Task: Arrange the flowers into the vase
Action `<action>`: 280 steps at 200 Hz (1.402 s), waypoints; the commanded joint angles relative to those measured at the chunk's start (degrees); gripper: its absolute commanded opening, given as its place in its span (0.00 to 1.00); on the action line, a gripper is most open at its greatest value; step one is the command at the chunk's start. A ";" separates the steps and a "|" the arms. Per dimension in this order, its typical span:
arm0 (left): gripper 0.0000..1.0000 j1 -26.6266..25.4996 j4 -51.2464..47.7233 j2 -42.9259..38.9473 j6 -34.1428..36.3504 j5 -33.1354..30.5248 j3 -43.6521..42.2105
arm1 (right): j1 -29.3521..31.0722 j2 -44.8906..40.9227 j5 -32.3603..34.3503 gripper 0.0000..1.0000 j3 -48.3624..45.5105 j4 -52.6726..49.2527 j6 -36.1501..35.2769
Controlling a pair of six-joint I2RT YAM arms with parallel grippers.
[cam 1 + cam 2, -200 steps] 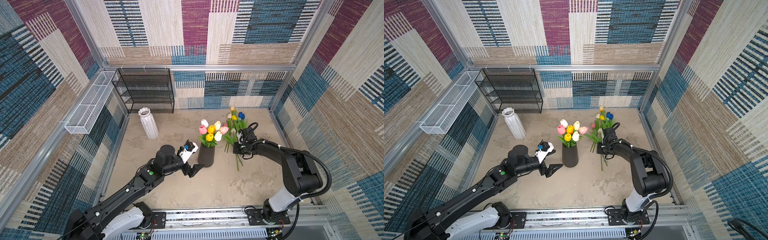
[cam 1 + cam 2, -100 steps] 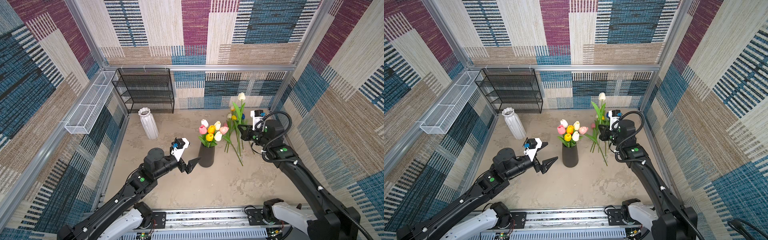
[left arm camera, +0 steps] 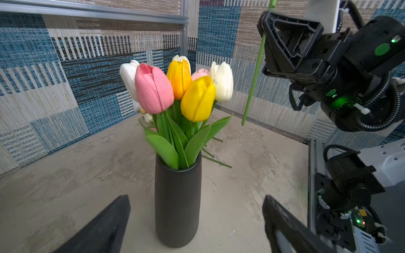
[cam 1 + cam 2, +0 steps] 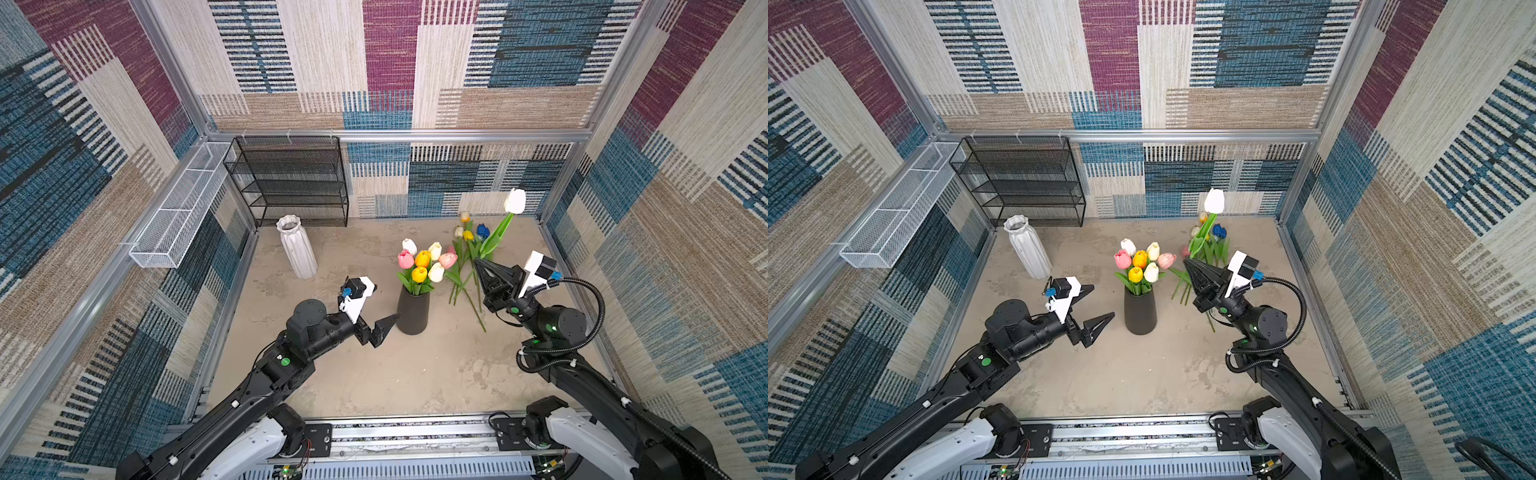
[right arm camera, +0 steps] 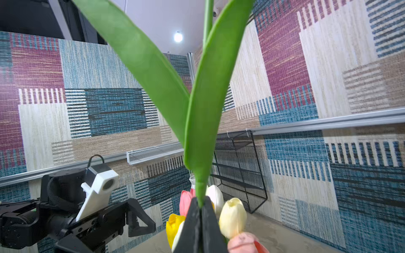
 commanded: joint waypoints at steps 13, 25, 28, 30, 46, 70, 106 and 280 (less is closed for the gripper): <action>0.97 0.09 3.07 0.30 -1.38 -0.01 -0.15 | 3.11 6.49 3.04 0.00 0.75 14.54 -2.91; 0.97 0.09 2.97 0.13 -1.38 -0.03 -0.41 | 3.89 9.47 3.86 0.00 1.19 16.78 -3.69; 0.97 0.09 2.91 0.12 -1.38 -0.11 -0.42 | 3.98 10.15 3.92 0.00 1.40 17.34 -3.49; 0.97 0.09 2.83 0.12 -1.34 -0.19 -0.48 | 3.99 10.40 3.95 0.00 1.44 17.53 -3.46; 0.97 0.09 2.33 -0.18 -1.29 -0.47 -0.73 | 4.72 13.47 4.16 0.00 2.51 19.85 -3.44; 0.97 0.09 1.50 -0.36 -1.38 -0.43 -0.91 | 6.32 16.51 5.23 0.00 3.89 20.98 -5.28; 0.97 0.09 2.25 -0.75 -1.89 -0.67 -1.43 | 6.98 21.15 5.61 0.00 4.43 24.09 -6.39; 0.96 0.09 0.00 -2.53 -1.91 -1.62 -2.88 | 9.80 29.77 5.68 0.00 4.11 28.12 -7.59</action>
